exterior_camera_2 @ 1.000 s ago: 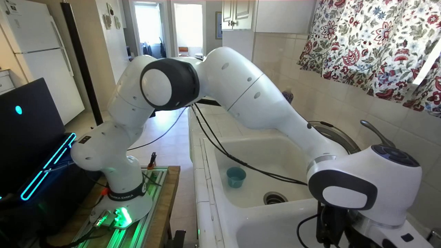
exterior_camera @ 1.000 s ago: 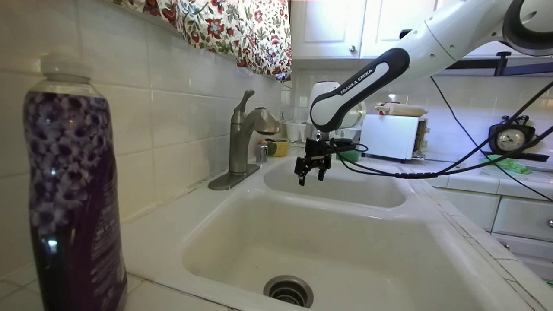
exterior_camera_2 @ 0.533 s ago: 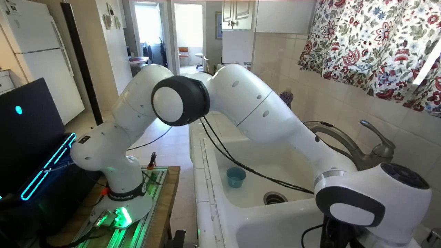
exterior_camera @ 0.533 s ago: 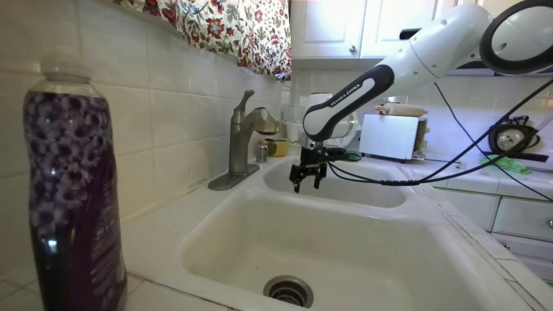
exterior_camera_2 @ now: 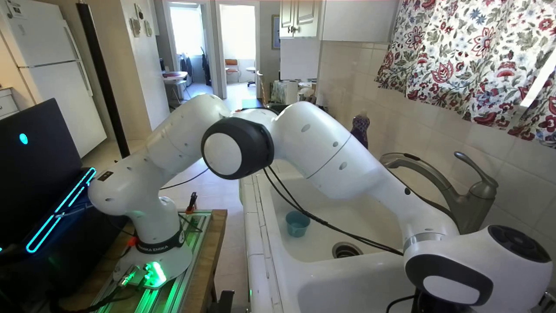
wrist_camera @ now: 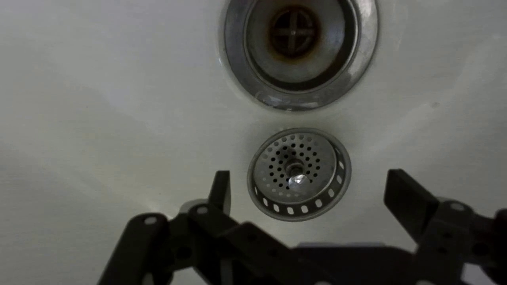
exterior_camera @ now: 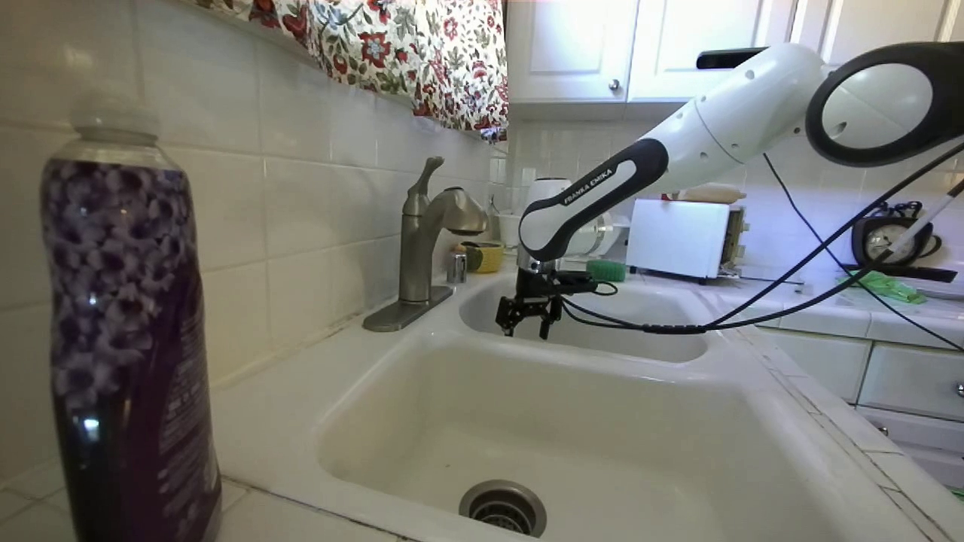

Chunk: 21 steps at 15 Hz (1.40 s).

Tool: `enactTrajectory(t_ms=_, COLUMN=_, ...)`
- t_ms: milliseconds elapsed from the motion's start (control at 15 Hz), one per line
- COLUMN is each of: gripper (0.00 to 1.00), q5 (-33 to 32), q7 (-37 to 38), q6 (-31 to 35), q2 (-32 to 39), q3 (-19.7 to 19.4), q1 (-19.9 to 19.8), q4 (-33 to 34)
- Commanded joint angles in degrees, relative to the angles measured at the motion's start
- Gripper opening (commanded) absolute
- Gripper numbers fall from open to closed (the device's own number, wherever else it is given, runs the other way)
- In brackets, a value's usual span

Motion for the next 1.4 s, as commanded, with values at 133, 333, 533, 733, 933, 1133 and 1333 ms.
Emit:
enactTrajectory(t_ms=133, gripper=1.0, q5=1.31, q7=2.29, q6=-0.55, q2=5.54, q3=0.43, q1=-1.1, q4=7.43)
enactTrajectory(t_ms=333, gripper=0.81, q5=1.16, q7=2.86, q6=-0.76, q2=6.9, q3=0.38, q1=-1.29, q4=9.15)
enactTrajectory(t_ms=533, gripper=0.72, q5=1.1, q7=3.19, q6=-0.92, q2=8.11, q3=0.3, q1=-1.53, q4=10.65)
enactTrajectory(t_ms=733, gripper=0.68, q5=1.11, q7=3.69, q6=-1.19, q2=9.14, q3=0.28, q1=-1.74, q4=11.97)
enactTrajectory(t_ms=933, gripper=0.66, q5=1.13, q7=4.22, q6=-1.23, q2=9.84, q3=0.34, q1=-1.87, q4=12.78)
enactTrajectory(t_ms=1133, gripper=0.56, q5=1.07, q7=4.5, q6=-1.36, q2=10.37, q3=0.39, q1=-1.84, q4=13.4)
enactTrajectory(t_ms=1333, gripper=0.45, q5=1.0, q7=4.58, q6=-1.29, q2=10.47, q3=0.39, q1=-1.74, q4=13.39)
